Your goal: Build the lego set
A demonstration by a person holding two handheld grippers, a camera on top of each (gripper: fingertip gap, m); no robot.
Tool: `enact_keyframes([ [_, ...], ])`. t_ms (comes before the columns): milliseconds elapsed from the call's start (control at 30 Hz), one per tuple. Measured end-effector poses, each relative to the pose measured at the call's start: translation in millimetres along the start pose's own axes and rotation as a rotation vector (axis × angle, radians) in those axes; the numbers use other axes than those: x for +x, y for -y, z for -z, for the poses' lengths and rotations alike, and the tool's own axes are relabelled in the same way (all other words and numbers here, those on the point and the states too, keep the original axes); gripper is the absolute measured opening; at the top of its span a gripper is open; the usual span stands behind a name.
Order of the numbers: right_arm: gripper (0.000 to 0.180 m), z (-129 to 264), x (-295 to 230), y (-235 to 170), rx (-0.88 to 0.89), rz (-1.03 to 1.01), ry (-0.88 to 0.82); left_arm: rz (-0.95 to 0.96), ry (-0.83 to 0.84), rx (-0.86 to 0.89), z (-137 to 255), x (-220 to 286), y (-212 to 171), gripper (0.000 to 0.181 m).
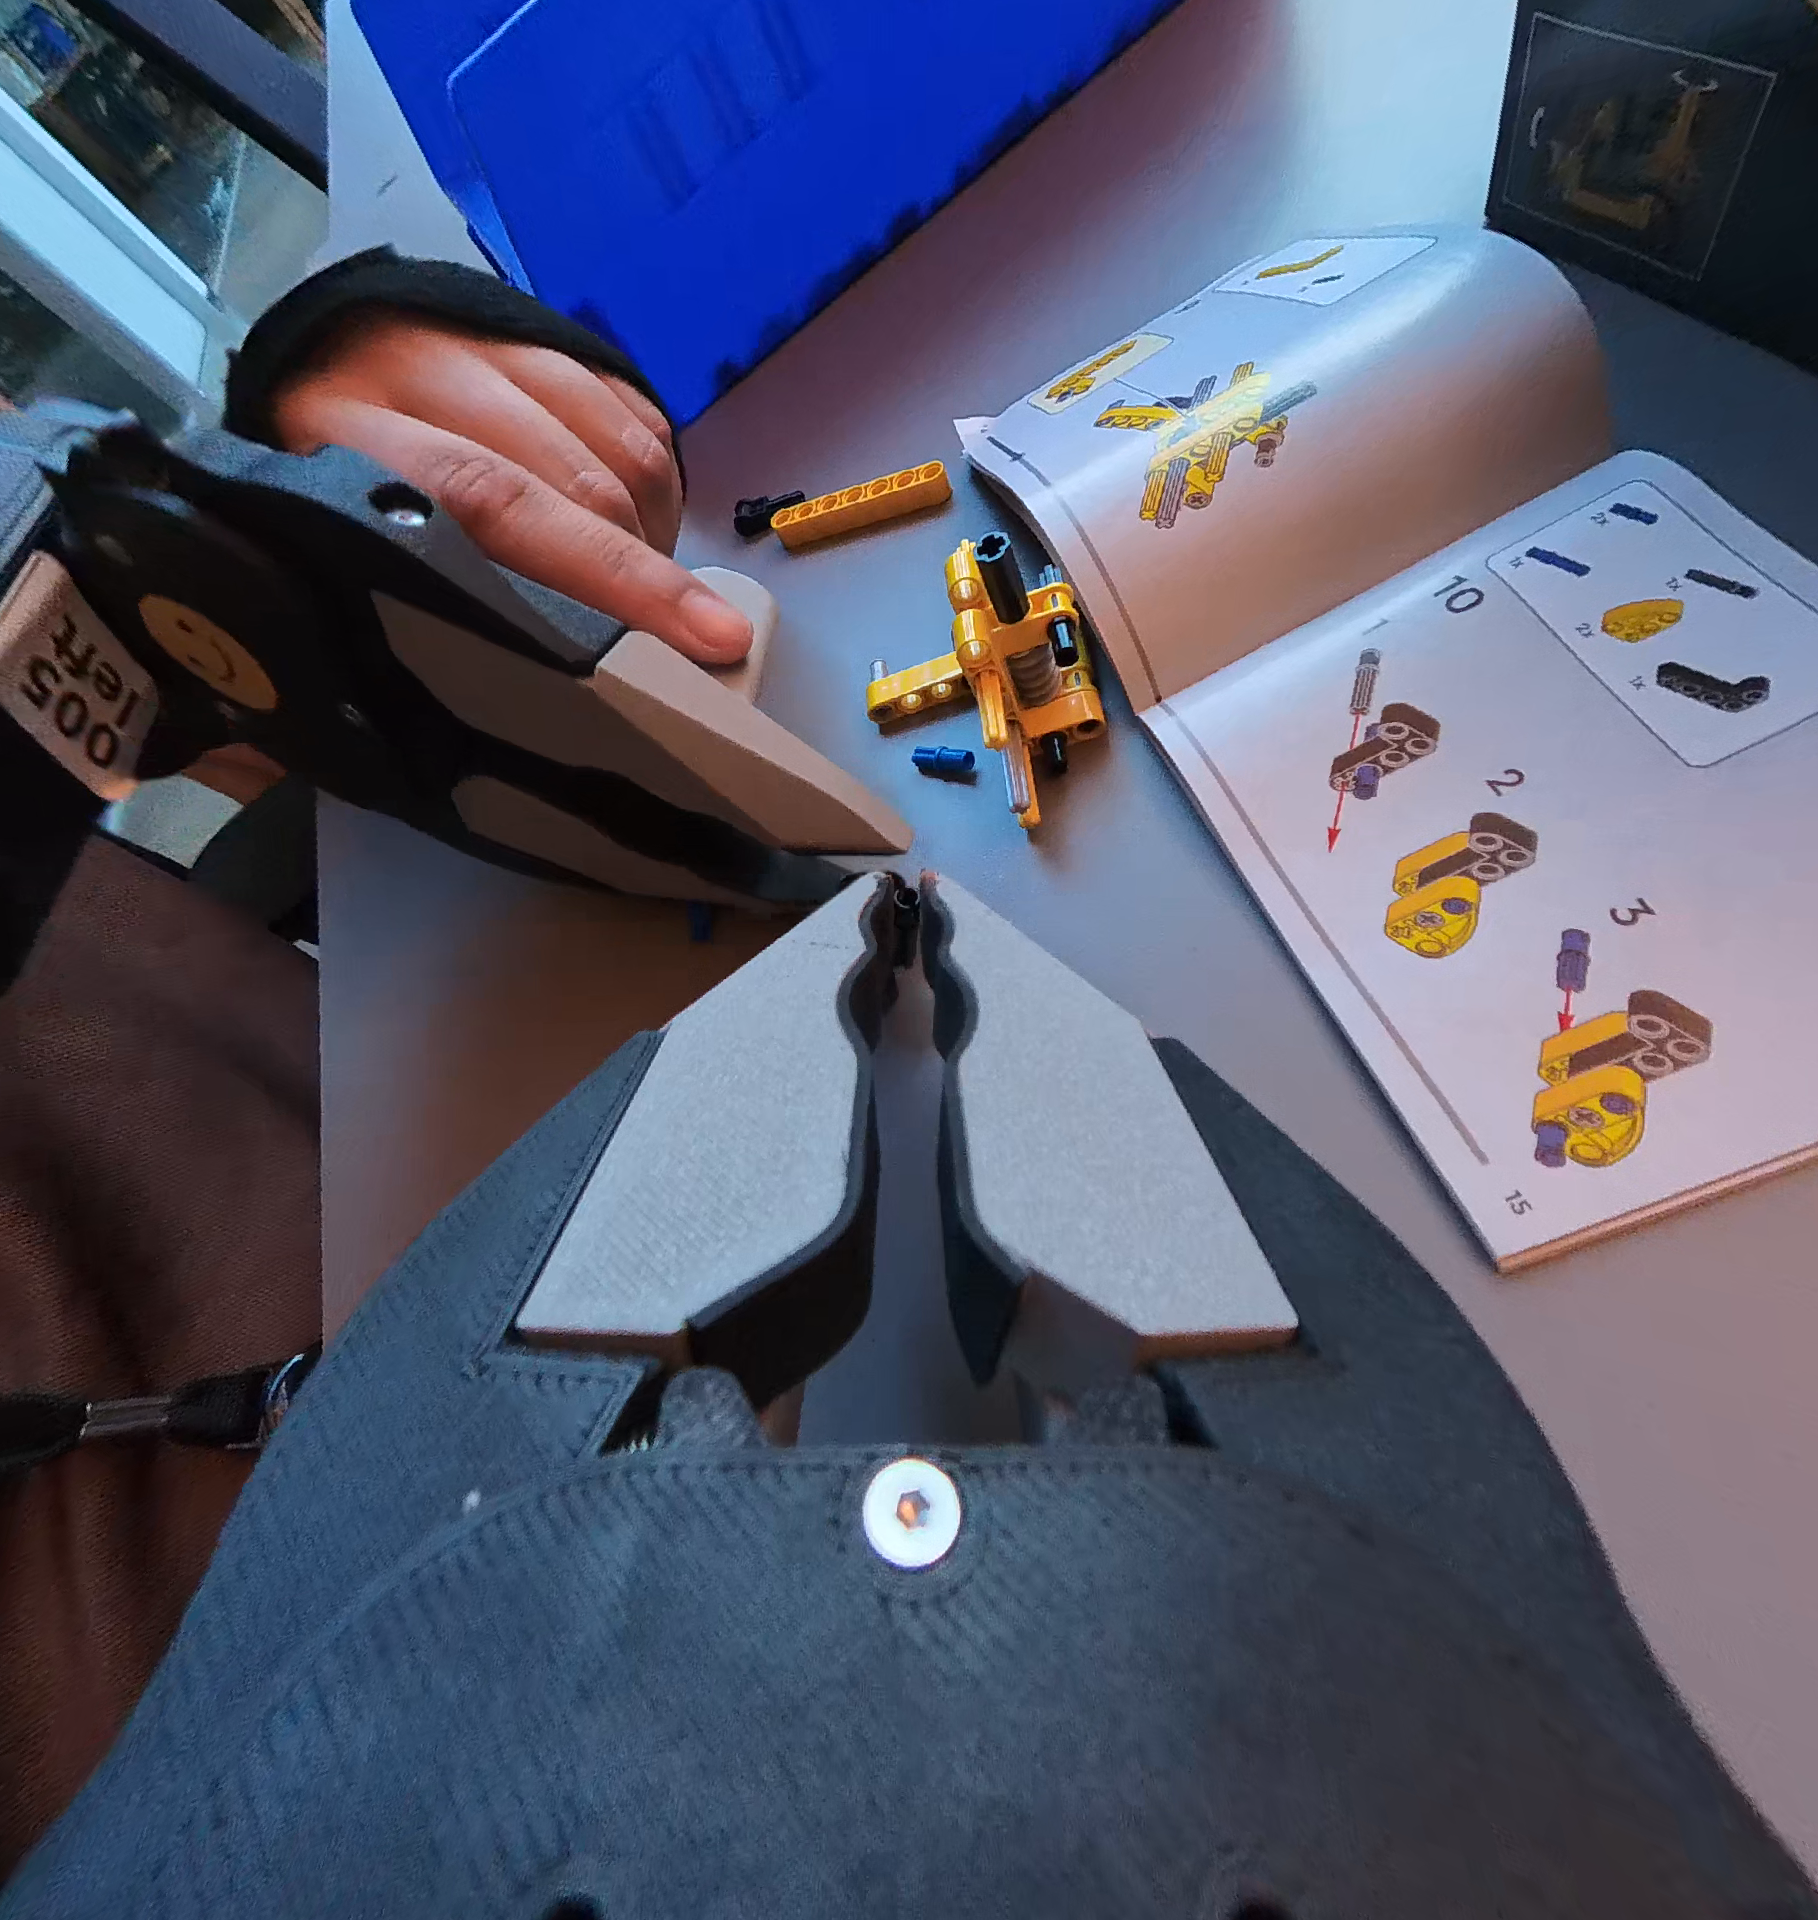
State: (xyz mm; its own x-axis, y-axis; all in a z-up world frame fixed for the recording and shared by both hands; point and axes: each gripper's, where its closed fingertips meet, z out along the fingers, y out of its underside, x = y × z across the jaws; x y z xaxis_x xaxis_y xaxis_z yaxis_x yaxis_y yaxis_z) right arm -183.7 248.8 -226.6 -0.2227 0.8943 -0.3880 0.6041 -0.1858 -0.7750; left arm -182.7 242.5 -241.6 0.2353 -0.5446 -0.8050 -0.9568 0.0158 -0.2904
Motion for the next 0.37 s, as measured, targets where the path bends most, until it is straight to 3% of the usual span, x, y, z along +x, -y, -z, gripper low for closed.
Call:
enact_keyframes([
  [233, 0.002, 0.2, -0.1, -0.3, -0.001, -0.009, 0.009, 0.066, -0.08, 0.035, 2.5, 6.7, -0.2, 0.008],
  [367, 0.002, 3.8, 1.5, 1.3, 0.02, -0.021, 0.011, 0.205, -0.162, 0.084, 10.5, 4.1, 3.7, 0.026],
])
